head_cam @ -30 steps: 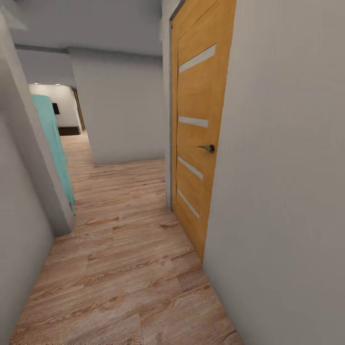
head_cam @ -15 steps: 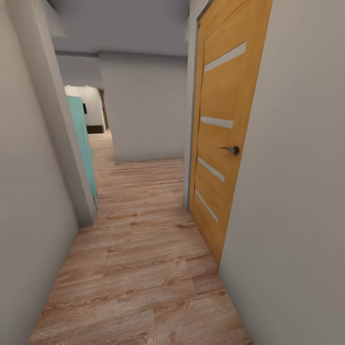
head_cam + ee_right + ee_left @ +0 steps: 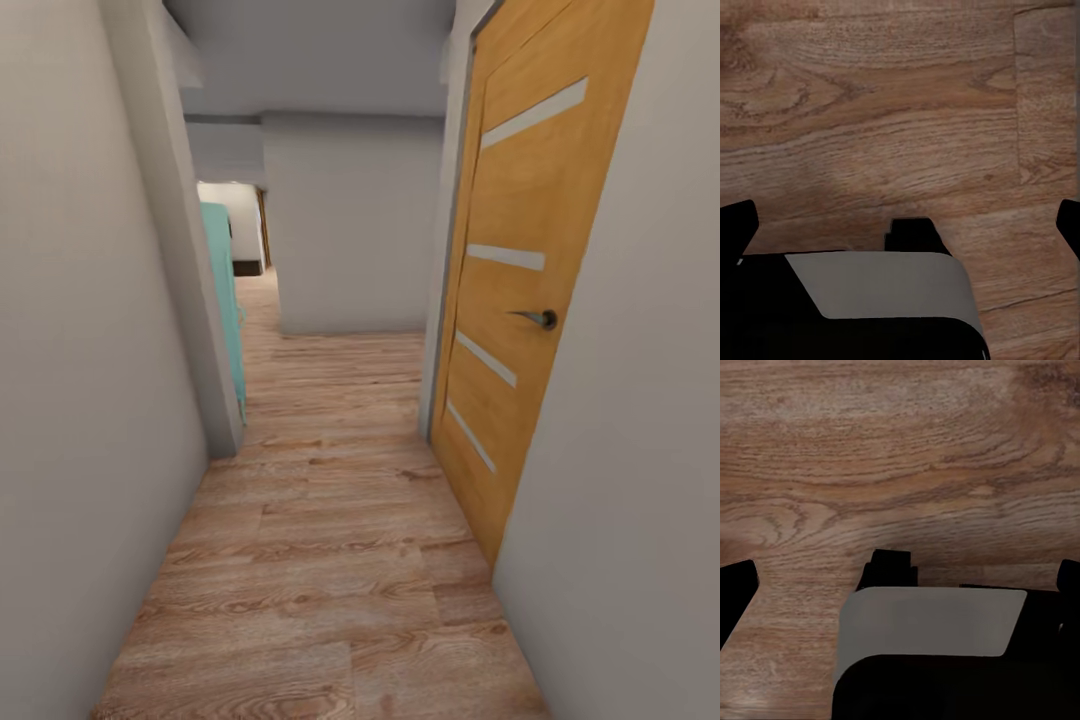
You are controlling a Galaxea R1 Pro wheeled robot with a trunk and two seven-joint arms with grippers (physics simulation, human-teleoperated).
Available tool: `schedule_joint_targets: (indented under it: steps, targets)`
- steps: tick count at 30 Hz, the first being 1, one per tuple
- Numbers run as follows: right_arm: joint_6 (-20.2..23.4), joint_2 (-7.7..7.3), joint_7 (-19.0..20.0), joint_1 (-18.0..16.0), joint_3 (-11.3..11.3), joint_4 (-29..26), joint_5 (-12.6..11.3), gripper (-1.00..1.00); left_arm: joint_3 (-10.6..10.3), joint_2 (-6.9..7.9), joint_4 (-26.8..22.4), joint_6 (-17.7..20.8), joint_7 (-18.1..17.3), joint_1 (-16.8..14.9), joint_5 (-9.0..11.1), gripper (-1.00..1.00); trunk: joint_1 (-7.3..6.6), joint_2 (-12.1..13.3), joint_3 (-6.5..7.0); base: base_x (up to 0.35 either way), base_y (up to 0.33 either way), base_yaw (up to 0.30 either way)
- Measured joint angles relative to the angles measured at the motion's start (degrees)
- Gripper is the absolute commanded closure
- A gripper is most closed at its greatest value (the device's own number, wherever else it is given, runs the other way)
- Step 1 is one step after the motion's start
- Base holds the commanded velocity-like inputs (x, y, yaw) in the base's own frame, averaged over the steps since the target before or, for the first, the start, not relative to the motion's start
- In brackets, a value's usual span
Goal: Move the two storage containers from the living room to the garage. In the garage, place one container on the floor and stack the other container on top of it (either order is fine).
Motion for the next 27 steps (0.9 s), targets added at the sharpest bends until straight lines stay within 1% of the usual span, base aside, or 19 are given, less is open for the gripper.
schedule_joint_targets:
  steps: [7,11,27]
  targets:
    - [0.00,-0.01,0.00,0.00,-0.07,0.00,0.00,-1.00,0.00,0.22,-0.02,-0.09,0.00,-0.02,0.01,-1.00,0.00,0.00,0.00,0.004,0.000,0.271]
    - [0.01,-0.05,0.00,0.00,0.00,0.00,0.04,-1.00,0.00,0.32,0.02,0.05,0.03,-0.01,0.00,-1.00,-0.03,0.00,0.00,0.196,0.000,0.208]
    - [0.04,-0.09,-0.16,0.01,0.01,-0.03,-0.26,-1.00,0.01,0.54,0.04,0.31,0.56,0.00,0.07,-1.00,-0.03,0.00,0.00,0.316,0.000,0.013]
